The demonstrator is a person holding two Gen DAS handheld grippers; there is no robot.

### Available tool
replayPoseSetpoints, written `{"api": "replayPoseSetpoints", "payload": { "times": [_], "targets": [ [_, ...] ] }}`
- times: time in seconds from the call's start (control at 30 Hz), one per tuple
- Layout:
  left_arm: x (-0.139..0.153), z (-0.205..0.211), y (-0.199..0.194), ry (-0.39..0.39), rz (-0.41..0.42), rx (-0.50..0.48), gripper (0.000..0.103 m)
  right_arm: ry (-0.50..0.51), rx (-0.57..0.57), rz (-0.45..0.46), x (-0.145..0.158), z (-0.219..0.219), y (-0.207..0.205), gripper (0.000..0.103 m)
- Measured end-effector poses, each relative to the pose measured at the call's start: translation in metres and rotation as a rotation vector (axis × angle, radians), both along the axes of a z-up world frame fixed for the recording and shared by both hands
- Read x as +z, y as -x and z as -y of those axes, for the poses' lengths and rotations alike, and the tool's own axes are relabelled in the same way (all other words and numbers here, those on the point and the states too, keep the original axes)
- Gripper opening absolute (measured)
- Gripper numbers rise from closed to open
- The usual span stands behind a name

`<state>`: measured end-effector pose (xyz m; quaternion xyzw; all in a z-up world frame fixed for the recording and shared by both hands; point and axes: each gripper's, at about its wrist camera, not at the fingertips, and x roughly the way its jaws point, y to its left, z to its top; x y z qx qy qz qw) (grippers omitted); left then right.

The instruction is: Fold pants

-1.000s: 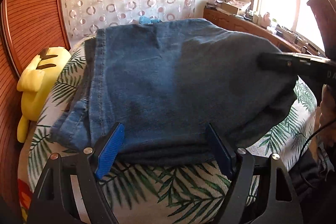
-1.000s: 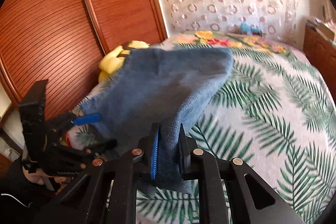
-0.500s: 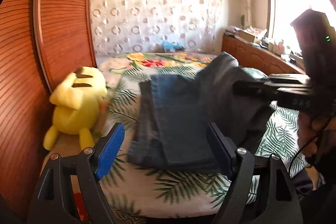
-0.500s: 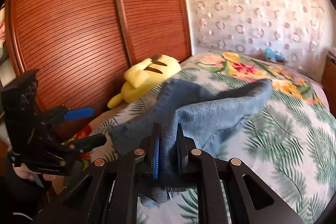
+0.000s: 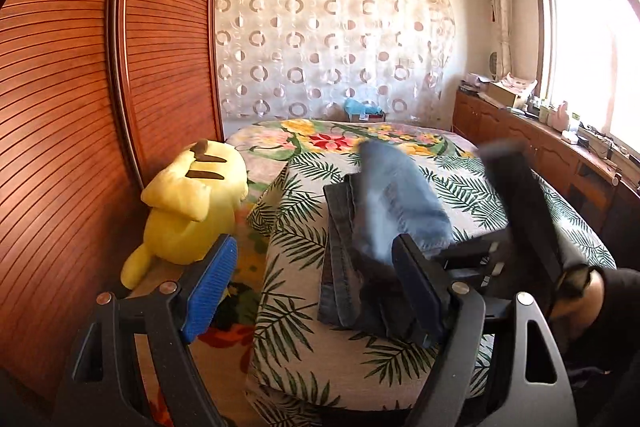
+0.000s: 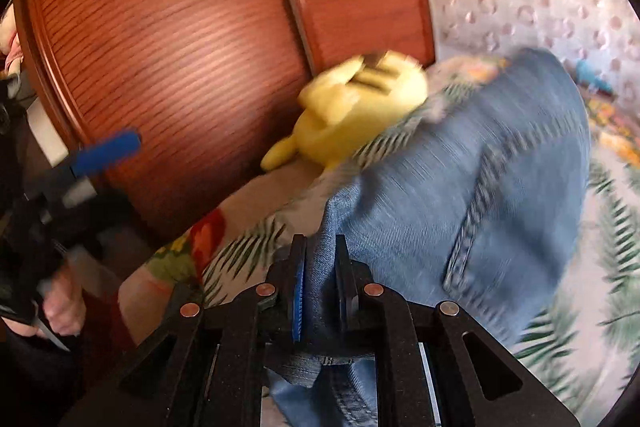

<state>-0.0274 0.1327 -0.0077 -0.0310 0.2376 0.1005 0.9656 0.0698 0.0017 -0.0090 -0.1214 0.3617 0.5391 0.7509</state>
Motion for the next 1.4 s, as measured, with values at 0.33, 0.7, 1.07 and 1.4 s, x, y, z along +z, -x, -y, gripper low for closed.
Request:
{"api": "replayPoseSetpoints", "payload": {
  "times": [0.33, 0.7, 1.07, 1.4],
  "targets": [
    [0.000, 0.004, -0.006, 0.008, -0.004, -0.020, 0.080, -0.021, -0.026, -0.030, 0.013, 0.008, -0.022, 0.023],
    [-0.034, 0.023, -0.043, 0.017, -0.098, -0.062, 0.080, -0.042, -0.226, 0.164, 0.051, 0.072, -0.067, 0.063],
    [-0.073, 0.024, -0.061, 0.058, -0.191, -0.075, 0.080, -0.037, -0.379, 0.099, 0.003, 0.056, -0.134, 0.063],
    [-0.089, 0.021, -0.055, 0.079, -0.205, -0.075, 0.080, 0.045, -0.375, -0.004, -0.010, 0.016, -0.183, 0.076]
  ]
}}
